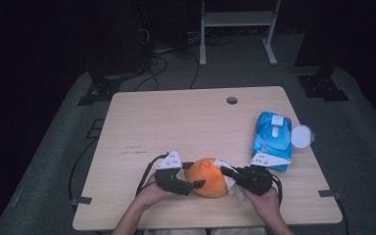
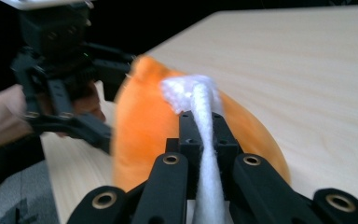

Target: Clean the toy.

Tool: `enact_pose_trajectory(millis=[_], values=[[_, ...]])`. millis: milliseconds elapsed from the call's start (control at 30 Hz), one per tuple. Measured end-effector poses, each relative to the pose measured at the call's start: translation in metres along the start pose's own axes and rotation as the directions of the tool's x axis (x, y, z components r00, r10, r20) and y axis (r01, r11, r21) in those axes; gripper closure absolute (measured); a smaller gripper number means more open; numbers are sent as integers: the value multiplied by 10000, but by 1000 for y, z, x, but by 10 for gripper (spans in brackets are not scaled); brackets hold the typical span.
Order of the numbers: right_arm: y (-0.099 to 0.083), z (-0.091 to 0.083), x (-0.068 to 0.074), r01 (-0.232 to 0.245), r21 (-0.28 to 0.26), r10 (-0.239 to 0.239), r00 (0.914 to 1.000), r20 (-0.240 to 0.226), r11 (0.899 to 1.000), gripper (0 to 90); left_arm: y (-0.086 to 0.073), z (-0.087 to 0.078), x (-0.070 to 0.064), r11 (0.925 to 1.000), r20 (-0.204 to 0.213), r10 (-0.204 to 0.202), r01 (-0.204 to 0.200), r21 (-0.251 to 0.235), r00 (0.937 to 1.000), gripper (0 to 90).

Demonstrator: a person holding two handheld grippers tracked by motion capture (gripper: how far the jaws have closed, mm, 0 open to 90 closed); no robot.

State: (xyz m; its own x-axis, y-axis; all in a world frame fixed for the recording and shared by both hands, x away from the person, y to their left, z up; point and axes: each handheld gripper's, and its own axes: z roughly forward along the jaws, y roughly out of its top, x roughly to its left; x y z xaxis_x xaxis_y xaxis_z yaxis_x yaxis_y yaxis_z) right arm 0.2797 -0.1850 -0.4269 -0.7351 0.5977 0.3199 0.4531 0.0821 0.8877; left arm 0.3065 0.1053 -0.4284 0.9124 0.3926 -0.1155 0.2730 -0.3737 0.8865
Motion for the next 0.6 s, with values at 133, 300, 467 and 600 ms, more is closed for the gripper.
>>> enact_pose_trajectory(millis=[133,300,467,600], values=[[20,-16,11,169,-933,-216,9986,-489,9955,857,17,-11,-9,9991,-411,310,-321,-272,9987,376],[33,-16,33,932,-1190,-1038,9908,-868,9885,856,24,-2,-25,9981,-355,615,-618,-71,9975,382],[15,-3,16,817,-349,-829,9960,-332,9960,858,20,4,-22,9980,-128,562,-566,-279,9983,258],[11,-12,4,497,-426,-498,9988,-23,9979,858,9,2,-1,9974,-223,-471,458,-548,9986,111]])
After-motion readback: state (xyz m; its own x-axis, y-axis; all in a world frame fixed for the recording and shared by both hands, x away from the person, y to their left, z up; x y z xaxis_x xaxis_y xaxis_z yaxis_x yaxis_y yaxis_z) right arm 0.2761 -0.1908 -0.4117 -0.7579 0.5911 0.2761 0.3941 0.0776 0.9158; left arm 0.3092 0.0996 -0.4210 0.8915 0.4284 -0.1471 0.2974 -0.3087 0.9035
